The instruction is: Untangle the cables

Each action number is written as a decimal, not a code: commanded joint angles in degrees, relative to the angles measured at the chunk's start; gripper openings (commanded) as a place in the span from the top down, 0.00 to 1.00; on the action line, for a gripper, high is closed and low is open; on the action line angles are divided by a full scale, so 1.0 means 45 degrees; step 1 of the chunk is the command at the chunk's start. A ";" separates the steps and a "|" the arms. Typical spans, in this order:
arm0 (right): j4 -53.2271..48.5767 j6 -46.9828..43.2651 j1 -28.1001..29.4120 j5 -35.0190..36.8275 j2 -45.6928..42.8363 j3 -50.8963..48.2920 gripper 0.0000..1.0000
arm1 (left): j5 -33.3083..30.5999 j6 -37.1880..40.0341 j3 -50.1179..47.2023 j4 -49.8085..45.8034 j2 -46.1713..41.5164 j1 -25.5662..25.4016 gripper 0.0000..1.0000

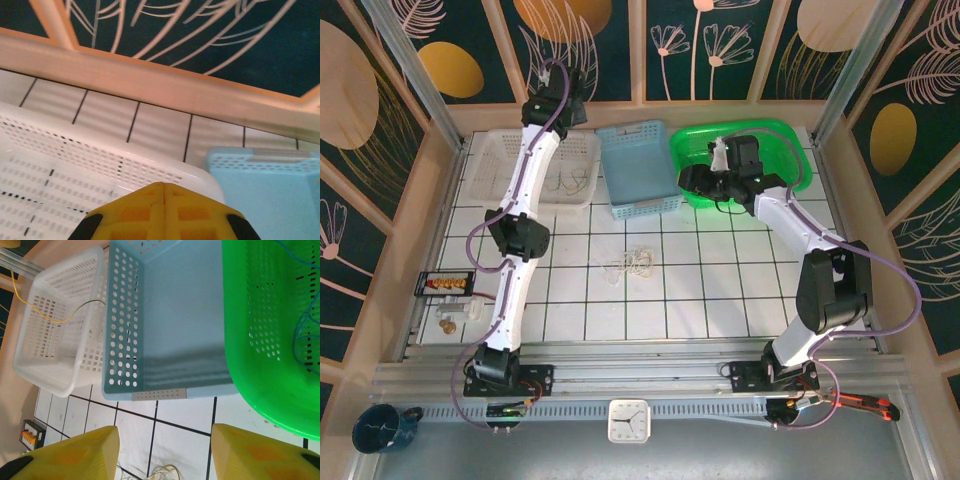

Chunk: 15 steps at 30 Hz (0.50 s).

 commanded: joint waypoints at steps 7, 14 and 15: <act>0.0570 0.0419 -0.0062 0.0013 -0.0239 -0.0047 0.48 | -0.0662 0.0459 0.0206 -0.0543 -0.0057 0.0632 1.00; 0.0749 0.0694 0.0040 0.0226 -0.0240 -0.0181 0.48 | -0.1108 0.0573 0.0202 -0.0811 0.0464 0.1201 1.00; 0.0754 0.0704 0.0076 0.0245 -0.0249 -0.0147 0.48 | -0.1259 0.0562 0.0210 -0.0914 0.0543 0.1301 1.00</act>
